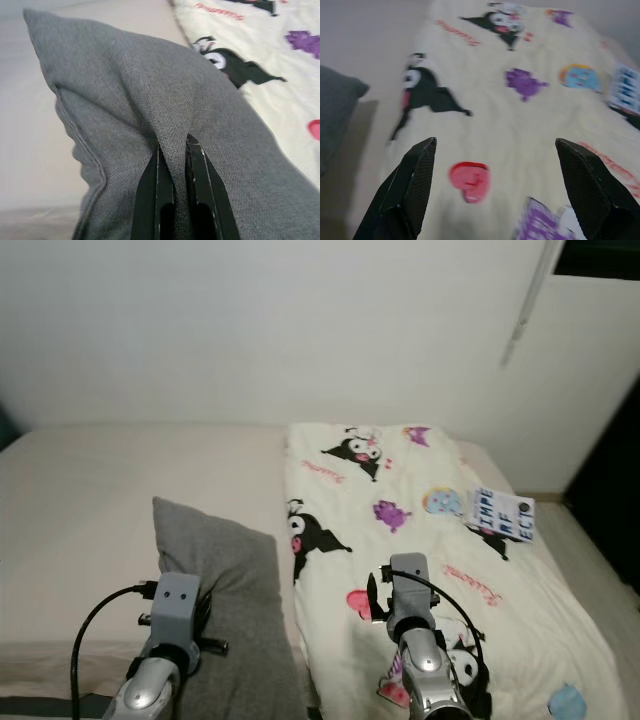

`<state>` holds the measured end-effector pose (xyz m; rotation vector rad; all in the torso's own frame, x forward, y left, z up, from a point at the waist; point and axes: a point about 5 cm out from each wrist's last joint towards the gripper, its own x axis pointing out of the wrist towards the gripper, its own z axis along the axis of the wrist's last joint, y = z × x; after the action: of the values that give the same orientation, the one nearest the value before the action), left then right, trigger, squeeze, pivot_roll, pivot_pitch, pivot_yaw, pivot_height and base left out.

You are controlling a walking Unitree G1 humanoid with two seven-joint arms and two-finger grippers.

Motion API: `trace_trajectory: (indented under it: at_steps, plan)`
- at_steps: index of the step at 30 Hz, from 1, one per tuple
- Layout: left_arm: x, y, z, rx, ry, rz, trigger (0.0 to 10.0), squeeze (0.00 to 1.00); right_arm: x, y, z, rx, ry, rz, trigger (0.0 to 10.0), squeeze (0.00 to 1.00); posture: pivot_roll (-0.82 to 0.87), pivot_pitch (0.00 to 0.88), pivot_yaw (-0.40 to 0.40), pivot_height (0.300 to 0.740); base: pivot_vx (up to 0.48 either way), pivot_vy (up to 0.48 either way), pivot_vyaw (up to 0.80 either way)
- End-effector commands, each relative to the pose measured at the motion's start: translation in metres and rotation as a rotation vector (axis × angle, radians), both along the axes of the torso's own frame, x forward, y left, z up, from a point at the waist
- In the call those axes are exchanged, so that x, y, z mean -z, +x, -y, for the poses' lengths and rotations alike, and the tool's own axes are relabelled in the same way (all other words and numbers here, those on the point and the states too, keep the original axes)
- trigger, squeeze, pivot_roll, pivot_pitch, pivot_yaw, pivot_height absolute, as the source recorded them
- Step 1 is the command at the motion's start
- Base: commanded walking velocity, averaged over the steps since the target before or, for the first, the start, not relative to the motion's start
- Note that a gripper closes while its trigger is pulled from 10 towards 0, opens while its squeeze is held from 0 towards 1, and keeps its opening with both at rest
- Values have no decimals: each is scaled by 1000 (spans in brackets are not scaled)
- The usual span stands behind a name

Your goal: Clean up the room

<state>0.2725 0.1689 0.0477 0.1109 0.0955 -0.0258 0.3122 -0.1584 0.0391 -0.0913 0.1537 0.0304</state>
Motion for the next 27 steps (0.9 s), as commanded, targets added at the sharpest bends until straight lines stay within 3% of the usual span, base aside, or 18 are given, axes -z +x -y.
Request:
trace_trajectory:
  at_steps: [1, 19, 27]
  plan:
    - [-11, 3, 0, -1, -2, 61, 10000, 0, 3, -2, -1, -9, -11, -10, 10000, 0, 55, 99, -19, 740, 0, 0, 800]
    - [-13, 4, 1, 12, 5, 66, 10000, 0, 3, -2, -2, -4, -3, -7, 10000, 0, 58, 102, -12, 740, 0, 0, 800]
    - [-5, 3, -4, -13, 17, 2, 10000, 0, 3, -1, -3, -5, 3, -9, 10000, 0, 63, 105, -9, 740, 0, 0, 800]
